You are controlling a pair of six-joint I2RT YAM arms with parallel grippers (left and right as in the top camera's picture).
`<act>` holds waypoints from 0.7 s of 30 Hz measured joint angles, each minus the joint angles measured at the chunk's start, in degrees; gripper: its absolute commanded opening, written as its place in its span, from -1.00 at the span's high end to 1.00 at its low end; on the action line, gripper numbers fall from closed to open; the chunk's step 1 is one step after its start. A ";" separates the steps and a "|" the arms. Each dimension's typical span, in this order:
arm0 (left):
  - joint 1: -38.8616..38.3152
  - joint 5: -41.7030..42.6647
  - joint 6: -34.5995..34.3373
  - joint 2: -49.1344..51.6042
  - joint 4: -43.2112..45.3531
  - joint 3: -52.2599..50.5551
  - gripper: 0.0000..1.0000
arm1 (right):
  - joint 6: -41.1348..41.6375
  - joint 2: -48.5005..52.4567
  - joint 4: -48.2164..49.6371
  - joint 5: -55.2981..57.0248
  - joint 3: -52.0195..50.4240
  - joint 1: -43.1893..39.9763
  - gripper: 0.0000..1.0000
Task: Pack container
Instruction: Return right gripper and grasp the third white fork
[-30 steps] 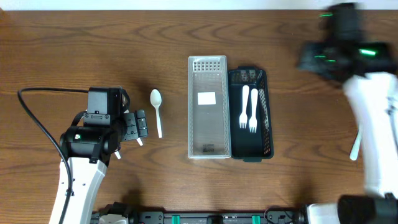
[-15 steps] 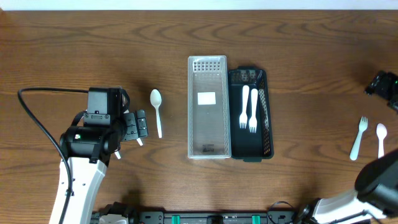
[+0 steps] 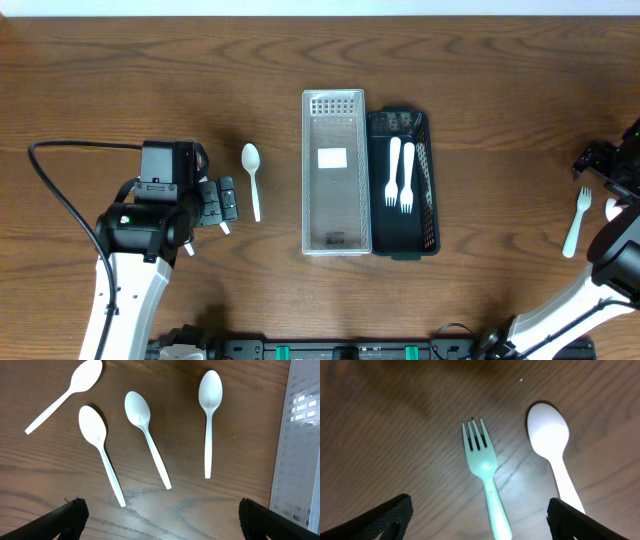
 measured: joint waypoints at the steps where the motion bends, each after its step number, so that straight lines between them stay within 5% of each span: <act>1: 0.00 0.00 -0.02 0.00 0.00 0.00 -0.96 | -0.09 0.35 0.48 0.02 -0.15 0.00 -0.78; 21: -0.02 -0.02 -0.02 0.00 0.00 0.00 -0.96 | -4.04 1.05 12.00 -4.83 -10.12 0.00 -0.78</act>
